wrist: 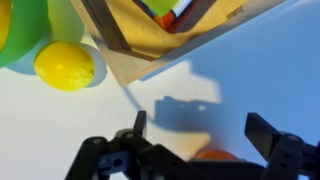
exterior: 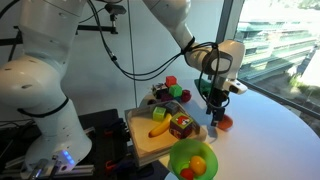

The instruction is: Remove the orange fruit from the bowl

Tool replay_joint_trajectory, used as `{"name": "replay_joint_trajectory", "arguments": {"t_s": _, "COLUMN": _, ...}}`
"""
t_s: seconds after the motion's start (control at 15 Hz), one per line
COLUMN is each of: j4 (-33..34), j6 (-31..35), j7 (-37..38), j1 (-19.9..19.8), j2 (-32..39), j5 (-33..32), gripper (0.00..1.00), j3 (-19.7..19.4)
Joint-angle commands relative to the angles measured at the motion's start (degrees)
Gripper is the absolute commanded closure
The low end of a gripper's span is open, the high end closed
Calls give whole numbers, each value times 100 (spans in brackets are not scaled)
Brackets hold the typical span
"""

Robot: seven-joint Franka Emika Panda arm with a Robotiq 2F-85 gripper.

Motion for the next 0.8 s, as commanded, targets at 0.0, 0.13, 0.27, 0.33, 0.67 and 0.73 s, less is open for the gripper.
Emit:
{"name": "replay_joint_trajectory", "arguments": {"t_s": 0.0, "j4": -137, "j6": -499, "j7": -275, "j1": -55, "j2": -399, "j5": 63, "gripper": 0, "j3": 55}}
{"name": "replay_joint_trajectory", "arguments": {"t_s": 0.13, "j4": -179, "j6": -746, "j7": -343, "j1": -53, "j2": -556, "j5": 29, "gripper": 0, "j3": 57}}
{"name": "replay_joint_trajectory", "arguments": {"t_s": 0.27, "j4": -229, "j6": -1001, "j7": -403, "j1": -46, "j2": -717, "j5": -17, "gripper": 0, "j3": 53}}
{"name": "replay_joint_trajectory", "arguments": {"t_s": 0.33, "j4": -260, "j6": -1150, "j7": -446, "j1": -45, "j2": -804, "j5": -40, "gripper": 0, "j3": 52}}
{"name": "replay_joint_trajectory", "arguments": {"t_s": 0.67, "j4": -425, "j6": -1889, "j7": -481, "j1": -30, "j2": -1227, "j5": -223, "gripper": 0, "j3": 30}}
{"name": "replay_joint_trajectory", "arguments": {"t_s": 0.73, "j4": -456, "j6": -2046, "j7": -474, "j1": -28, "j2": -1312, "j5": -284, "gripper": 0, "j3": 29}}
